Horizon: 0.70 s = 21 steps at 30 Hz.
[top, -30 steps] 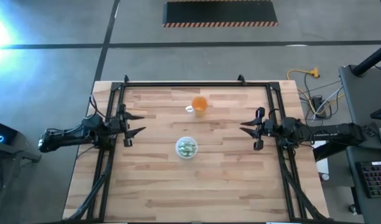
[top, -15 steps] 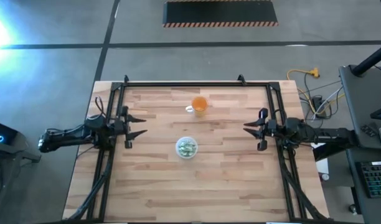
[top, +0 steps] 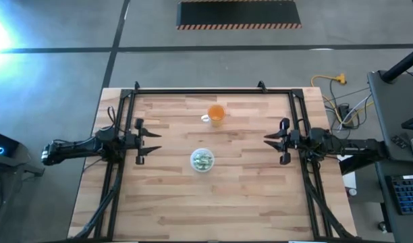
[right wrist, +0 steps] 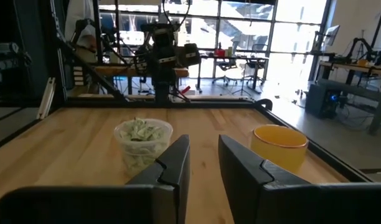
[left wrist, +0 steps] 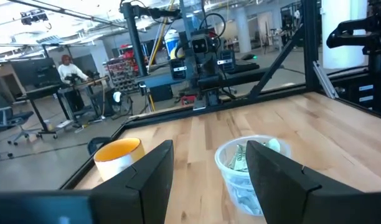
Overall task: Pick and place Stevia / Truvia into bins
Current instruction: Return to Home Position
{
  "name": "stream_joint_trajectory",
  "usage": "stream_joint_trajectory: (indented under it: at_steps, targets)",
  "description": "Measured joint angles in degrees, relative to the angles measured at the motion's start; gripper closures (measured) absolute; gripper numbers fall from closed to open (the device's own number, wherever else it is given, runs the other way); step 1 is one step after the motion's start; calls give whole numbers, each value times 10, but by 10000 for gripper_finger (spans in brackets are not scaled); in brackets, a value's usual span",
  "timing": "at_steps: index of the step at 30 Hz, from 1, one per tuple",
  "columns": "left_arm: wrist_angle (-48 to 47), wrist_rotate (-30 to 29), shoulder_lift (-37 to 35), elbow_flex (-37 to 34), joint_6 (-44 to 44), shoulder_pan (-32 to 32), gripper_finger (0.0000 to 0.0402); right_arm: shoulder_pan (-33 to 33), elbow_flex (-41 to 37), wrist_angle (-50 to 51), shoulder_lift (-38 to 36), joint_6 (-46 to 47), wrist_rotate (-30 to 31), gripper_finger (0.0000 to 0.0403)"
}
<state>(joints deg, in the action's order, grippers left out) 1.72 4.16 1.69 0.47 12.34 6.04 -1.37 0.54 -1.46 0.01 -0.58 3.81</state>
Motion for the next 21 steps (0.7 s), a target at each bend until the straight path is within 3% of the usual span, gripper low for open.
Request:
stream_joint_trajectory:
  at_steps: [21]
  targets:
    - [7,2,23,-1,1,0,217,0,0,5,41,36,2,319]
